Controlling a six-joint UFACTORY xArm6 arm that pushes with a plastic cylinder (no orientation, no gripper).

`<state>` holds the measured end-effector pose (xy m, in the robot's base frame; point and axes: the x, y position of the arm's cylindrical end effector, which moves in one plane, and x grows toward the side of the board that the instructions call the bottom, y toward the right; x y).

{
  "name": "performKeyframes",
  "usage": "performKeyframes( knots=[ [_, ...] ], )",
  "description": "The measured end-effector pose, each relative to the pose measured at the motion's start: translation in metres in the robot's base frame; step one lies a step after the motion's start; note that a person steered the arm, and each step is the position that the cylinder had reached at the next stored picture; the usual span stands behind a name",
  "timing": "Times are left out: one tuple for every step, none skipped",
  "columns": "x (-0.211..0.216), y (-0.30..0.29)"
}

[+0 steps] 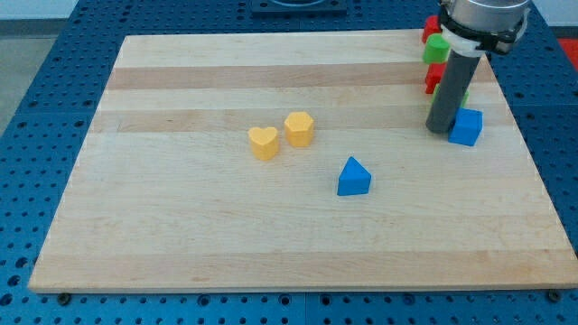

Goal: Tap the yellow hexagon

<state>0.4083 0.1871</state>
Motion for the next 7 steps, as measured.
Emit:
performKeyframes(
  knots=[
    [0.000, 0.000],
    [0.000, -0.011],
    [-0.001, -0.031],
    [-0.011, -0.057],
    [-0.023, -0.084],
    [-0.034, -0.118],
    [-0.042, -0.157]
  ],
)
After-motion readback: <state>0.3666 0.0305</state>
